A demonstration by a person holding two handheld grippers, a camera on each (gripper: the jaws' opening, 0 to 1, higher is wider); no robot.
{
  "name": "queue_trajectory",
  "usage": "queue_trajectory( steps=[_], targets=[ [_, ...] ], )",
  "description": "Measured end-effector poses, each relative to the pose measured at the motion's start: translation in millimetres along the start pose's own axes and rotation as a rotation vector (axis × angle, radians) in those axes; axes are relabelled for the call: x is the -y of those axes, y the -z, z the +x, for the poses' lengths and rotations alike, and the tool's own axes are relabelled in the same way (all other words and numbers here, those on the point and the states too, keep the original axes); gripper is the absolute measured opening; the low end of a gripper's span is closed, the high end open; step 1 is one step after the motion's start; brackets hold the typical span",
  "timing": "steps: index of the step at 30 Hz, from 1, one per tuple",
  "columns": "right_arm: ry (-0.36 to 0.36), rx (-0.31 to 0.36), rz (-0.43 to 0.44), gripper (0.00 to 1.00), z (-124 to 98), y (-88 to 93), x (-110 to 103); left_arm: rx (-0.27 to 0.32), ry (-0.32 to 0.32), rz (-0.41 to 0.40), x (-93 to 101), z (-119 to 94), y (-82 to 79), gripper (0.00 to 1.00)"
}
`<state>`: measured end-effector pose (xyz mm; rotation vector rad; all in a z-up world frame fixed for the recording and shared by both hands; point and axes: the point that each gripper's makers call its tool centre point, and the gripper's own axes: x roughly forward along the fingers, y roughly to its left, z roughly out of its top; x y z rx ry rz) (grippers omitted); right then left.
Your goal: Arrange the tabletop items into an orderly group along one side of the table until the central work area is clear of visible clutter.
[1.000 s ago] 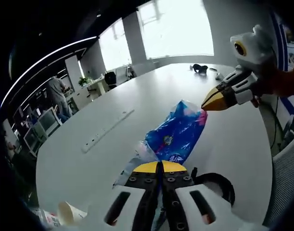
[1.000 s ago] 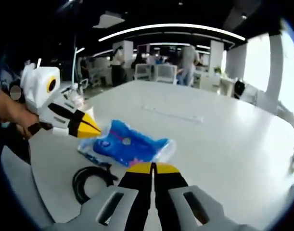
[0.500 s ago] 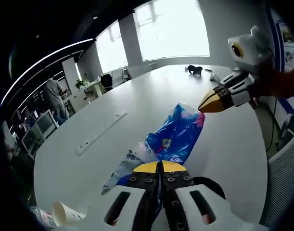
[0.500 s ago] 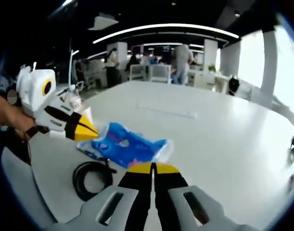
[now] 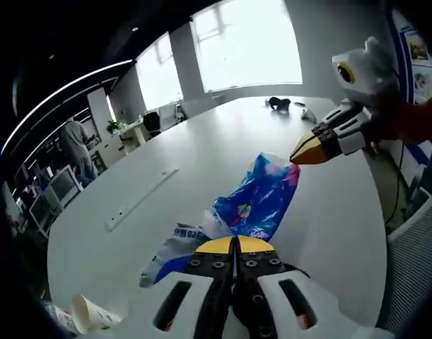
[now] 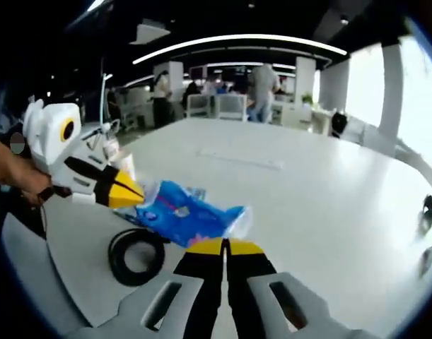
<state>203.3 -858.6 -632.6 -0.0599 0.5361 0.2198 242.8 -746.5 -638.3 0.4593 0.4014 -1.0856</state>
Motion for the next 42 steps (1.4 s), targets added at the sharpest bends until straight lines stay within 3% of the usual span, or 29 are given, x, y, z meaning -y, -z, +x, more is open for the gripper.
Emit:
queue_trajectory(
  steps=[29, 34, 42],
  targets=[
    [0.042, -0.026, 0.023, 0.0, -26, 31.6, 2, -0.004, 0.052, 0.047, 45.3, 1, 6.0, 0.0],
    [0.044, -0.037, 0.02, 0.0, -28, 36.2, 2, -0.018, 0.069, 0.067, 53.1, 1, 11.2, 0.0],
    [0.041, -0.082, 0.03, 0.0, -29, 59.0, 1, -0.053, 0.106, 0.105, 69.9, 4, 24.0, 0.0]
  ],
)
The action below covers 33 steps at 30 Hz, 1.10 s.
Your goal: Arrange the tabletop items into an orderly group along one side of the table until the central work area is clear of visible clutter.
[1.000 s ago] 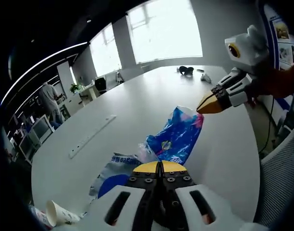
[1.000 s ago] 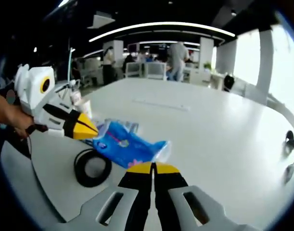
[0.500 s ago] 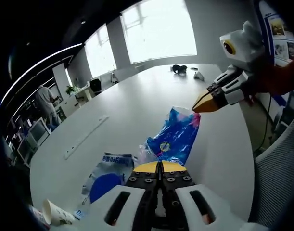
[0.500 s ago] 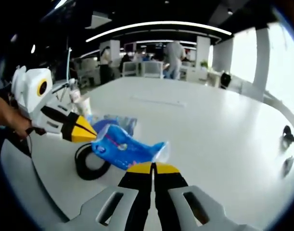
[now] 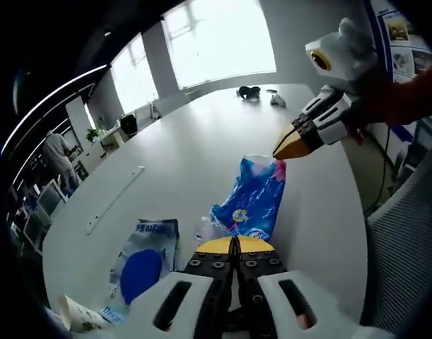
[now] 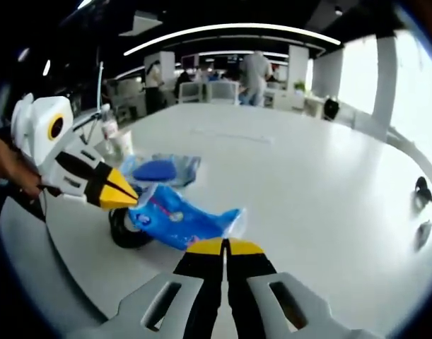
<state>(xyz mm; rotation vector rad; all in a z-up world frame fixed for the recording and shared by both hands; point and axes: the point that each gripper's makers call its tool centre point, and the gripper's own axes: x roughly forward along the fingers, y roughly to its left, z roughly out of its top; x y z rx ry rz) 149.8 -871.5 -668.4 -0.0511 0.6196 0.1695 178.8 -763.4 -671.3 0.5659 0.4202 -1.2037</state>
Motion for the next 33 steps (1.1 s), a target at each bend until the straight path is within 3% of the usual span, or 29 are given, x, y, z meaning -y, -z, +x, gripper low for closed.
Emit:
queue_trajectory(
  steps=[33],
  targets=[
    [-0.02, -0.118, 0.015, 0.0, 8, 34.5, -3, -0.08, 0.051, -0.006, 15.2, 11, 24.4, 0.0]
  ],
)
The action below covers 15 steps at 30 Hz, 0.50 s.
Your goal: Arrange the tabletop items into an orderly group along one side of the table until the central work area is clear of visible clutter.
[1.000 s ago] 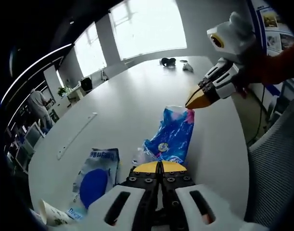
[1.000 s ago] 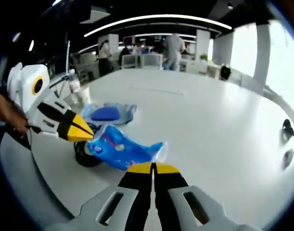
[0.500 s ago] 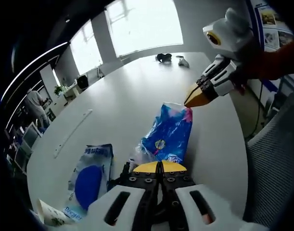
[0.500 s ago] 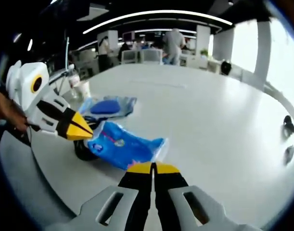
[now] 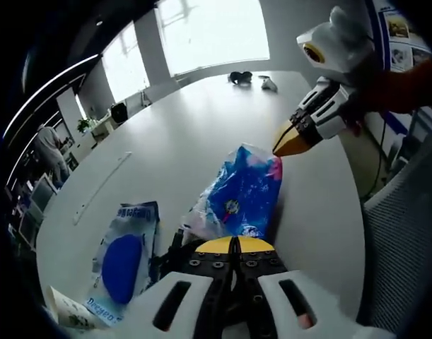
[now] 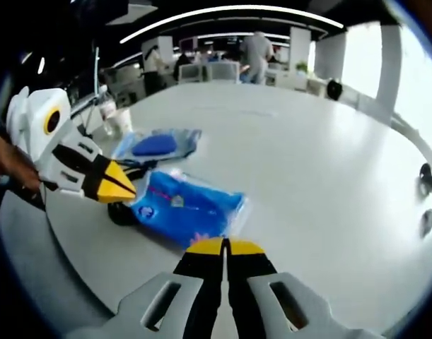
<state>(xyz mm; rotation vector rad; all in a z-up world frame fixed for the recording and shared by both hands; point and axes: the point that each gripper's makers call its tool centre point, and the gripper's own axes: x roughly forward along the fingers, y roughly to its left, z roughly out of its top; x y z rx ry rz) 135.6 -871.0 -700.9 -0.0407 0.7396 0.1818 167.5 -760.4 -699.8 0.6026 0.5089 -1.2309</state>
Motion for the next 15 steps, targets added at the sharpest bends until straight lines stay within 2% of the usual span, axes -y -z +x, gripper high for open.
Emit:
queue_trajectory(
  steps=[9, 15],
  targets=[
    [-0.015, -0.023, -0.001, 0.01, 3.1, 6.1, -3.0, -0.004, 0.004, -0.025, -2.6, -1.0, 2.7, 0.0],
    [-0.005, 0.003, -0.011, 0.07, 3.3, 1.4, -1.4, 0.004, -0.007, -0.032, -6.4, -3.7, 2.4, 0.01]
  ],
)
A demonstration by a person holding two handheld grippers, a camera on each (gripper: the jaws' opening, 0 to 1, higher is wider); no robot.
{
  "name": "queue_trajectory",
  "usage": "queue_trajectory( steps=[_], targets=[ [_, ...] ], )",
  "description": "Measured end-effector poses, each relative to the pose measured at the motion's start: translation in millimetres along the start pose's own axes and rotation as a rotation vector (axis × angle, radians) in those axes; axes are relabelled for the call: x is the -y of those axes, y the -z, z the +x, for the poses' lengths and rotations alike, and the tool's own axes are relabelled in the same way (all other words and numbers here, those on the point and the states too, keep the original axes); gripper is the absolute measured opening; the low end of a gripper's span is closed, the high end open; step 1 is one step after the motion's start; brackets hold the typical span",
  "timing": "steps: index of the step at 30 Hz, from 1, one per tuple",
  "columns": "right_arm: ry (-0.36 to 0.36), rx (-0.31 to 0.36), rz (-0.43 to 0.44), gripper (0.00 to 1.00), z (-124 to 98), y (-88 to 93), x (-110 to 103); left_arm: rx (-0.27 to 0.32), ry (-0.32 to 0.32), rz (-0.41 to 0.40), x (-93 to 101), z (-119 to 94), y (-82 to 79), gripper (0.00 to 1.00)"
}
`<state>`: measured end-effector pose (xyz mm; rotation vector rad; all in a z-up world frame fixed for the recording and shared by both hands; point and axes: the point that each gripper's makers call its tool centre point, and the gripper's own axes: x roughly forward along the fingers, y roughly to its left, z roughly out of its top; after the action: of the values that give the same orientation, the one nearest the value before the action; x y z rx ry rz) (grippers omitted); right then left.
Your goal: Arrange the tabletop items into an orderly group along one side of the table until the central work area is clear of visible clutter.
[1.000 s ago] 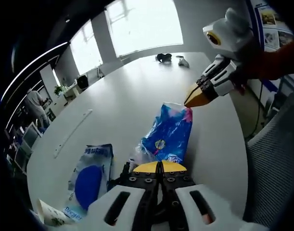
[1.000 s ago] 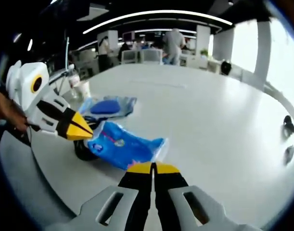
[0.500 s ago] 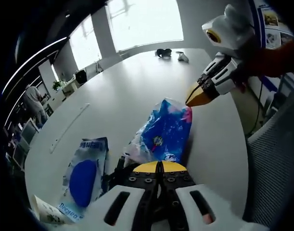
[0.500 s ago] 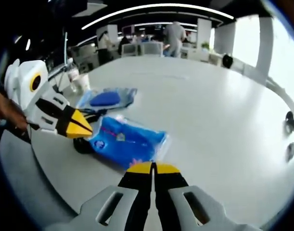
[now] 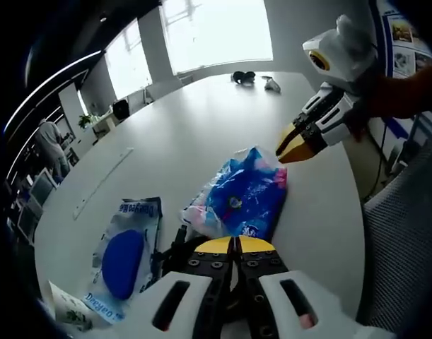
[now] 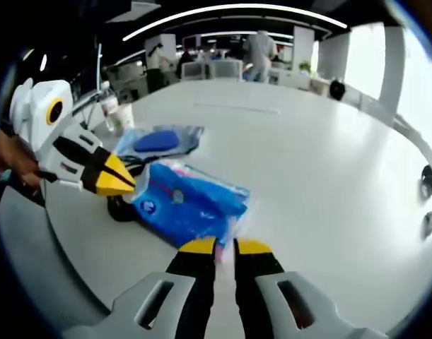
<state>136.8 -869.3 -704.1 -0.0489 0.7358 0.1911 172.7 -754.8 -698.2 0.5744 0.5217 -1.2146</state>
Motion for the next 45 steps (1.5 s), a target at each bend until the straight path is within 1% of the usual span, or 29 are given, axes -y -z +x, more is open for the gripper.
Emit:
queue_trajectory(
  steps=[3, 7, 11, 16, 18, 20, 23, 26, 29, 32, 34, 36, 38, 39, 41, 44, 45],
  targets=[
    [0.0, 0.0, 0.002, 0.08, 0, -0.7, 0, -0.002, 0.005, -0.029, 0.5, 0, 1.2, 0.05],
    [0.006, 0.006, 0.004, 0.09, 0, -1.2, 1, 0.007, -0.002, -0.019, 0.0, -2, -0.1, 0.09],
    [0.006, 0.021, 0.0, 0.12, 0, -4.4, 1, 0.014, -0.025, -0.019, -6.5, -4, -0.7, 0.19],
    [0.006, 0.056, -0.009, 0.19, 1, -13.6, -1, 0.011, -0.063, -0.021, -15.2, -6, 1.2, 0.31],
    [-0.002, 0.067, -0.007, 0.21, 1, -17.9, -3, 0.01, -0.092, -0.03, -20.9, -8, 1.7, 0.38],
    [-0.008, 0.079, -0.008, 0.22, 1, -23.8, -4, 0.003, -0.116, -0.048, -26.0, -10, 3.5, 0.46],
    [-0.017, 0.101, -0.007, 0.26, 2, -33.1, -6, 0.011, -0.155, -0.079, -35.9, -15, 5.5, 0.54],
    [-0.024, 0.121, -0.014, 0.3, 3, -41.8, -8, 0.021, -0.189, -0.12, -44.2, -21, 8.0, 0.59],
    [-0.032, 0.141, -0.017, 0.33, 5, -49.8, -11, 0.031, -0.214, -0.153, -51.4, -27, 11.0, 0.6],
    [-0.04, 0.165, -0.018, 0.35, 6, -58.8, -15, 0.065, -0.253, -0.276, -61.1, -36, 14.7, 0.59],
    [-0.044, 0.166, -0.035, 0.35, 8, -62.9, -18, 0.051, -0.272, -0.268, -66.9, -40, 22.0, 0.59],
    [-0.052, 0.17, -0.045, 0.34, 10, -67.2, -20, 0.028, -0.275, -0.294, -68.6, -42, 30.0, 0.58],
    [-0.063, 0.168, -0.046, 0.34, 12, -69.7, -22, 0.026, -0.292, -0.3, -73.7, -47, 35.2, 0.57],
    [-0.067, 0.167, -0.051, 0.34, 14, -71.3, -23, 0.022, -0.3, -0.321, -76.9, -49, 39.6, 0.57],
    [-0.073, 0.167, -0.061, 0.34, 17, -74.9, -24, 0.019, -0.316, -0.334, -81.6, -53, 45.2, 0.57],
    [-0.084, 0.168, -0.069, 0.34, 19, -79.8, -28, 0.013, -0.329, -0.351, -85.5, -57, 51.7, 0.55],
    [-0.089, 0.166, -0.078, 0.34, 21, -81.5, -29, 0.008, -0.334, -0.373, -87.1, -59, 55.4, 0.55]
  ],
)
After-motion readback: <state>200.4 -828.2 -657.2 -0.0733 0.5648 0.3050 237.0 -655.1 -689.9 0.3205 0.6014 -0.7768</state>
